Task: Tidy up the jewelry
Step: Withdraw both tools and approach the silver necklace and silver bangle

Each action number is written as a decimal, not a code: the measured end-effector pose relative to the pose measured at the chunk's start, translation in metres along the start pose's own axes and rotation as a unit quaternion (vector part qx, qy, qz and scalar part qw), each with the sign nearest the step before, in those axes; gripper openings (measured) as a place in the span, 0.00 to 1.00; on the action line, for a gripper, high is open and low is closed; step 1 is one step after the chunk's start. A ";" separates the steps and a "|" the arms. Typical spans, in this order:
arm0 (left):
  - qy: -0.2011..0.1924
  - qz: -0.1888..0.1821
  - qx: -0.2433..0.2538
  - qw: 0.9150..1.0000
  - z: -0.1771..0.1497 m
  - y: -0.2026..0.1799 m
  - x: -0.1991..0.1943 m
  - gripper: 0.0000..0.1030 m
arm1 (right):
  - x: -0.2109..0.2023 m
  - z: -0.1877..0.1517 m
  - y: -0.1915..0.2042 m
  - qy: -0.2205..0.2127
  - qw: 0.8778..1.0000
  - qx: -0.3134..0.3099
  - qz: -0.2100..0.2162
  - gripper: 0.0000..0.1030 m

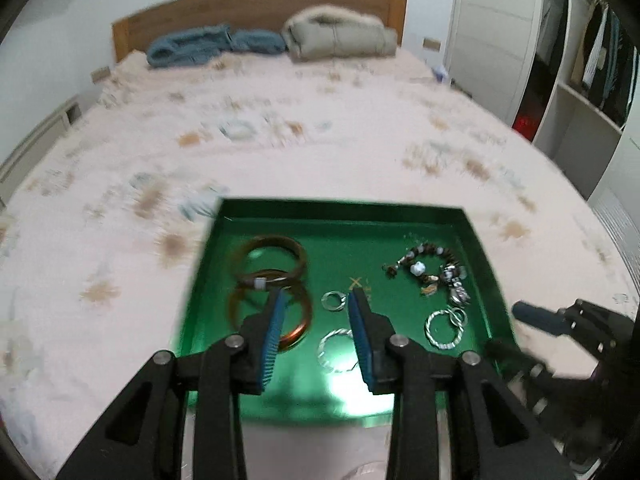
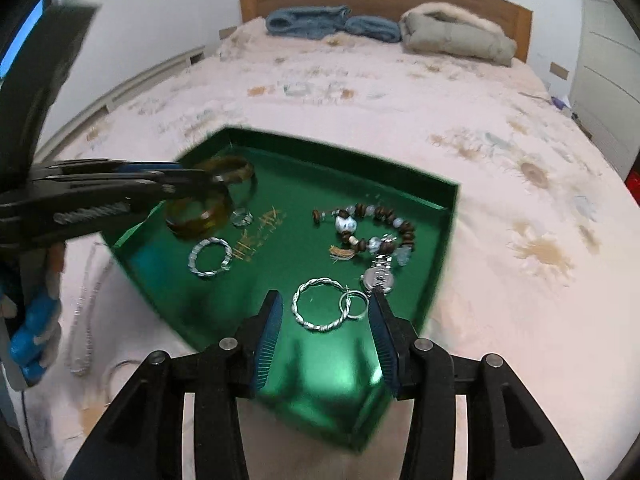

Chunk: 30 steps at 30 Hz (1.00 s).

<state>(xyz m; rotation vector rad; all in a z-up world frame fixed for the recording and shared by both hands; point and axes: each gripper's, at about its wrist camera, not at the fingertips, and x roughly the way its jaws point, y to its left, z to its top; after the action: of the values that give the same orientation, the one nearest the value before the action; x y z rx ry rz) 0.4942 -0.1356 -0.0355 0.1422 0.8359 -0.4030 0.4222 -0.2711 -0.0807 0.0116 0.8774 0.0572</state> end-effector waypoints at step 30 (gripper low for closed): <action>-0.111 0.131 -0.017 0.985 -0.246 -0.019 -0.305 0.41 | -0.259 -0.182 0.083 -0.090 0.996 0.008 0.007 0.47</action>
<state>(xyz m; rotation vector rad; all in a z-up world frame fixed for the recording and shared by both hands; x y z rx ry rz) 0.1337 0.0041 0.0284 0.1708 0.5943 -0.1535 0.1132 -0.2045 0.0048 0.0378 0.6978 0.0600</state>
